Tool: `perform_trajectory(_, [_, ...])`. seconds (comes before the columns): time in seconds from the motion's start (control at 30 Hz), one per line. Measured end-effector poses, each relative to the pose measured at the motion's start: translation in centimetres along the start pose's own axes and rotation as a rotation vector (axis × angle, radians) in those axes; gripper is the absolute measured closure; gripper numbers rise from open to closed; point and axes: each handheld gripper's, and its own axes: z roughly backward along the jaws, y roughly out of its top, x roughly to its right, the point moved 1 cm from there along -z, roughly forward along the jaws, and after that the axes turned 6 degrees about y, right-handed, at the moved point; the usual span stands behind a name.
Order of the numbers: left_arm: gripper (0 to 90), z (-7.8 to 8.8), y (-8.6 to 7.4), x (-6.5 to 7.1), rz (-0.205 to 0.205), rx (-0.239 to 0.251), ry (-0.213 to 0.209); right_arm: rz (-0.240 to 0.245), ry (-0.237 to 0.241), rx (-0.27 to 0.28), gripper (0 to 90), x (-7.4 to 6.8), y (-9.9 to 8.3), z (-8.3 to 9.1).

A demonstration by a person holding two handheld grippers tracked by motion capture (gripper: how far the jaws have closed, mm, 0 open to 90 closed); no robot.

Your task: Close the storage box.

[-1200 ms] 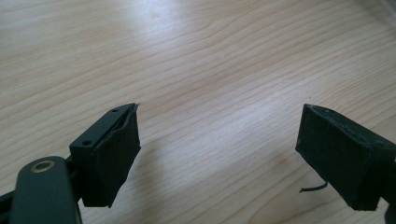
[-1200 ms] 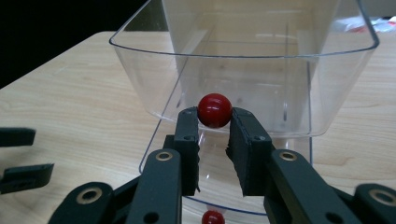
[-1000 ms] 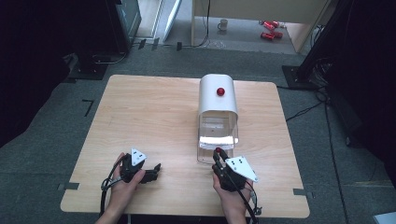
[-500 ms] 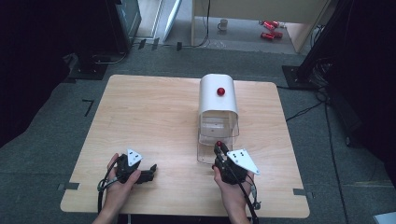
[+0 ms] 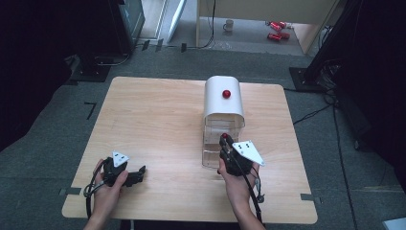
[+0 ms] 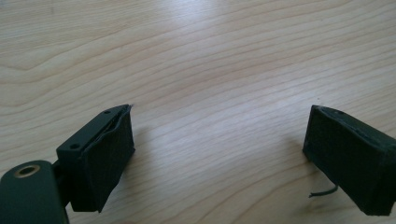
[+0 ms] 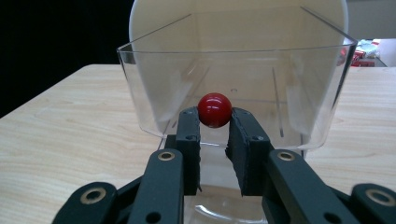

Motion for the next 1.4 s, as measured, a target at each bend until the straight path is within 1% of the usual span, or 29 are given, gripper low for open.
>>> perform_trajectory(0.03, [8.7, 0.1, -0.2, -0.6, 0.001, -0.003, -0.001, 0.000, -0.001, 0.002, 75.6, 0.1, 0.1, -0.1])
perform_trajectory(0.07, [8.7, 0.1, -0.2, -0.6, 0.001, -0.003, -0.001, 0.000, -0.001, 0.002, 75.6, 0.1, 0.1, -0.1])
perform_trajectory(0.13, [8.7, 0.3, -0.4, -1.2, 0.004, -0.004, 0.003, 0.000, 0.001, 0.007, 75.6, 0.2, 0.4, -0.5])
perform_trajectory(0.2, [8.7, 0.3, -0.5, -1.4, -0.001, -0.003, 0.000, 0.000, -0.001, 0.010, 75.6, 0.2, 0.5, -0.8])
perform_trajectory(0.23, [8.7, 0.4, -0.6, -1.6, -0.012, 0.005, -0.011, -0.005, -0.003, 0.012, 75.6, 0.2, 0.5, -0.9])
perform_trajectory(0.43, [8.6, 0.4, -0.7, -1.6, -0.011, 0.010, -0.012, -0.006, -0.018, 0.023, 75.6, 0.2, 0.8, -1.8])
perform_trajectory(0.63, [8.6, 0.5, -0.8, -1.6, -0.019, 0.011, -0.019, -0.001, -0.030, 0.029, 75.6, 0.3, 1.0, -2.6])
perform_trajectory(0.8, [8.6, 0.5, -0.8, -1.5, -0.015, 0.010, -0.014, 0.001, -0.035, 0.023, 75.4, 0.3, 0.9, -3.1])
perform_trajectory(0.83, [8.6, 0.5, -0.8, -1.5, -0.014, 0.010, -0.013, 0.002, -0.032, 0.016, 74.5, 0.3, 0.8, -3.2])
perform_trajectory(0.9, [8.6, 0.5, -0.8, -1.5, -0.014, 0.010, -0.013, -0.008, -0.010, 0.007, 64.7, 0.4, 0.5, -3.1])
perform_trajectory(0.93, [8.6, 0.5, -0.8, -1.5, -0.014, 0.010, -0.013, -0.008, -0.010, 0.007, 64.7, 0.4, 0.5, -3.1])
perform_trajectory(0.97, [8.6, 0.5, -0.8, -1.5, -0.015, 0.010, -0.013, -0.010, 0.008, 0.001, 58.9, 0.4, 0.1, -2.5])
perform_trajectory(1.03, [8.6, 0.5, -0.8, -1.5, -0.016, 0.009, -0.014, -0.009, 0.018, -0.008, 56.4, 0.3, -0.6, -1.8])
perform_trajectory(1.07, [8.6, 0.5, -0.8, -1.5, -0.016, 0.009, -0.013, -0.009, 0.019, -0.011, 56.1, 0.2, -0.9, -1.3])
perform_trajectory(1.1, [8.6, 0.5, -0.8, -1.5, -0.016, 0.009, -0.013, -0.009, 0.019, -0.011, 56.1, 0.2, -0.9, -1.3])
perform_trajectory(1.13, [8.6, 0.5, -0.8, -1.5, -0.016, 0.010, -0.013, -0.014, 0.019, -0.019, 56.2, 0.1, -1.8, -0.3])
perform_trajectory(1.17, [8.6, 0.5, -0.8, -1.5, -0.016, 0.010, -0.013, -0.014, 0.019, -0.019, 56.2, 0.1, -1.8, -0.3])
perform_trajectory(1.2, [8.6, 0.5, -0.8, -1.5, -0.015, 0.010, -0.013, -0.008, 0.015, -0.031, 57.5, -0.3, -2.5, 0.6])
perform_trajectory(1.27, [8.6, 0.5, -0.8, -1.5, -0.015, 0.010, -0.013, -0.006, 0.007, -0.033, 58.7, -0.5, -3.5, 1.6])
perform_trajectory(1.3, [8.6, 0.5, -0.8, -1.5, -0.015, 0.010, -0.013, -0.014, 0.003, -0.040, 59.6, -0.7, -4.0, 2.0])
perform_trajectory(1.37, [8.6, 0.5, -0.8, -1.5, -0.015, 0.010, -0.013, -0.029, 0.008, -0.059, 60.3, -0.9, -5.1, 2.6])
perform_trajectory(1.4, [8.6, 0.5, -0.8, -1.5, -0.015, 0.010, -0.013, -0.029, 0.008, -0.059, 60.3, -0.9, -5.1, 2.6])
